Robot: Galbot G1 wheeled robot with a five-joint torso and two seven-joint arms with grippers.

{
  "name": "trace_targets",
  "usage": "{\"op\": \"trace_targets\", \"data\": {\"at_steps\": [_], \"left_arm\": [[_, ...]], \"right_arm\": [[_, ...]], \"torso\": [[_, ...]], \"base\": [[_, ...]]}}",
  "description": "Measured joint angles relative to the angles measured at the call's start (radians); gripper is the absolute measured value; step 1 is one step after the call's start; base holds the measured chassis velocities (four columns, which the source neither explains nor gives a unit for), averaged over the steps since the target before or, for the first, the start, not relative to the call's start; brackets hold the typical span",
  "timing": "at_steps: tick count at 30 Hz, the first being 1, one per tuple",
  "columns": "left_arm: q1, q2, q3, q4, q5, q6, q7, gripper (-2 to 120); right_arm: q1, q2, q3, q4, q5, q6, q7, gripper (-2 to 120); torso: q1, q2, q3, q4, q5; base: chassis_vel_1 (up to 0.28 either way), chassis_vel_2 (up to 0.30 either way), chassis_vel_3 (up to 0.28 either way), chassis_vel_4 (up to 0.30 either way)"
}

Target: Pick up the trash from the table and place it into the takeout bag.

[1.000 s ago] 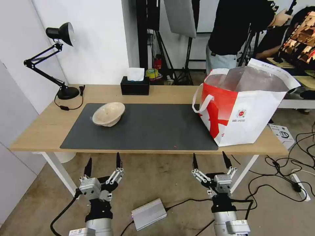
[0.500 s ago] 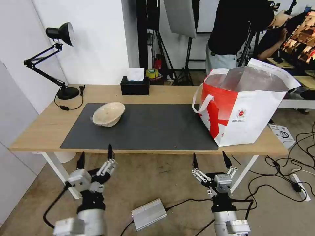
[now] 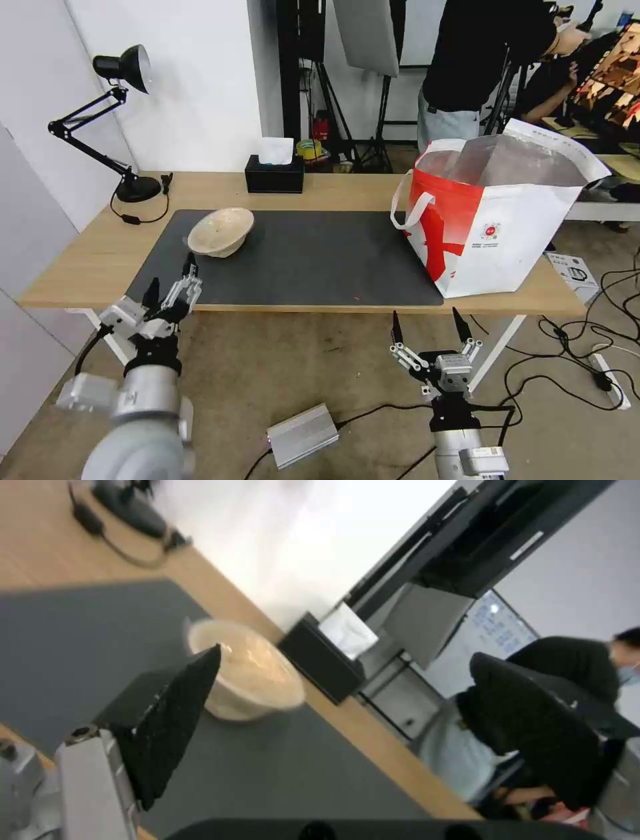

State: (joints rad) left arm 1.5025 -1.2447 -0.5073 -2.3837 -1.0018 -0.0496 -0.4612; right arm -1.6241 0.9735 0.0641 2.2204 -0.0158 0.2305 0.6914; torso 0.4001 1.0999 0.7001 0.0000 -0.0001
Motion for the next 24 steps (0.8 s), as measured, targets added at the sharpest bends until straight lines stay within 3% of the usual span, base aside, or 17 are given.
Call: {"op": "trace_targets", "data": {"at_steps": [3, 5, 8, 13, 17, 19, 24], "left_arm": [[-0.065, 0.035, -0.003, 0.01, -0.14, 0.016, -0.05, 100], [-0.077, 0.042, -0.005, 0.011, -0.166, 0.02, -0.063, 100], [-0.14, 0.081, -0.024, 0.023, -0.283, 0.052, -0.146, 100], [-0.18, 0.113, -0.042, 0.031, -0.363, 0.079, -0.191, 100], [-0.227, 0.142, -0.054, 0.045, -0.448, 0.107, -0.269, 100], [-0.228, 0.143, -0.055, 0.045, -0.451, 0.108, -0.272, 100], [-0.262, 0.171, -0.068, 0.06, -0.543, 0.117, -0.35, 100]], "right_arm": [[0.0, 0.0, 0.0, 0.0, 0.0, 0.0, 0.0, 100], [0.0, 0.0, 0.0, 0.0, 0.0, 0.0, 0.0, 100], [0.0, 0.0, 0.0, 0.0, 0.0, 0.0, 0.0, 100], [0.0, 0.0, 0.0, 0.0, 0.0, 0.0, 0.0, 100], [0.0, 0.0, 0.0, 0.0, 0.0, 0.0, 0.0, 100], [0.0, 0.0, 0.0, 0.0, 0.0, 0.0, 0.0, 100], [0.0, 0.0, 0.0, 0.0, 0.0, 0.0, 0.0, 100]], "torso": [[0.0, 0.0, 0.0, 0.0, 0.0], [0.0, 0.0, 0.0, 0.0, 0.0], [0.0, 0.0, 0.0, -0.0001, 0.0], [0.0, 0.0, 0.0, 0.0001, 0.0001], [0.0, 0.0, 0.0, 0.0001, 0.0], [0.0, 0.0, 0.0, 0.0001, 0.0], [0.0, 0.0, 0.0, 0.0, 0.0]], "base": [[0.0, 0.0, 0.0, 0.0], [0.0, 0.0, 0.0, 0.0], [0.0, 0.0, 0.0, 0.0], [0.0, 0.0, 0.0, 0.0], [0.0, 0.0, 0.0, 0.0], [0.0, 0.0, 0.0, 0.0], [0.0, 0.0, 0.0, 0.0]]}}
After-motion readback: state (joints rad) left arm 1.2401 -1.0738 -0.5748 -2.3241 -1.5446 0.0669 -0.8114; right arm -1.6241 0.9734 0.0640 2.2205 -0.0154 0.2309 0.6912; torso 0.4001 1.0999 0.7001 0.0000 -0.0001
